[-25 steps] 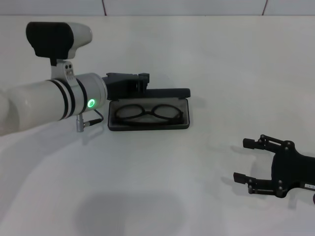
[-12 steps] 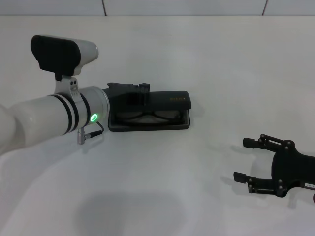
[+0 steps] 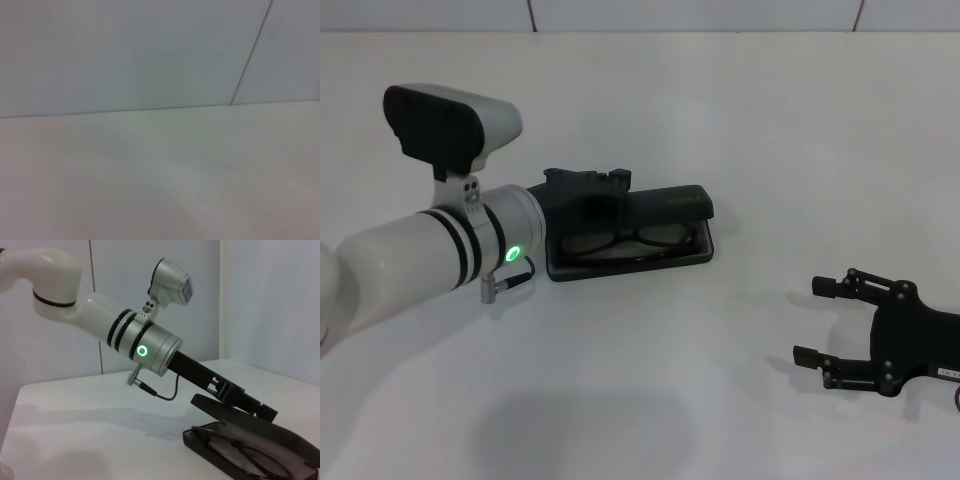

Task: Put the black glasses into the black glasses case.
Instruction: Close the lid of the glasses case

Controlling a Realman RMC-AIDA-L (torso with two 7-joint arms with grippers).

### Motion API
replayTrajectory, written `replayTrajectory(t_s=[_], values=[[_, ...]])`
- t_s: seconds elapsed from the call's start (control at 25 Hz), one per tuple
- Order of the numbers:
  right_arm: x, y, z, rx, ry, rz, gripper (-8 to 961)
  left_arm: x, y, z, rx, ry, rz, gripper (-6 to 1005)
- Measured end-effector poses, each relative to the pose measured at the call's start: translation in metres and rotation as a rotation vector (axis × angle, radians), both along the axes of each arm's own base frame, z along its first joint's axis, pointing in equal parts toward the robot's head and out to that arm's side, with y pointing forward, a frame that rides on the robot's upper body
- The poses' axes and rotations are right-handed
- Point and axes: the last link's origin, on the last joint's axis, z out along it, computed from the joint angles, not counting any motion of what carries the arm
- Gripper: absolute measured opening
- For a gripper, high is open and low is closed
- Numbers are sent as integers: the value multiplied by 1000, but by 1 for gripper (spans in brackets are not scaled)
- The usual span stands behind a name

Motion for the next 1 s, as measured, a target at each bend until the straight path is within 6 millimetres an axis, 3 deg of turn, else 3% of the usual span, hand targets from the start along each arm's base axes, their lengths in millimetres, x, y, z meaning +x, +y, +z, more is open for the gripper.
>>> replayTrajectory(t_s=[1.0], values=[[0,1,0,1,-4,-5,826,-19,-17,-9,38,-60,-151,1]])
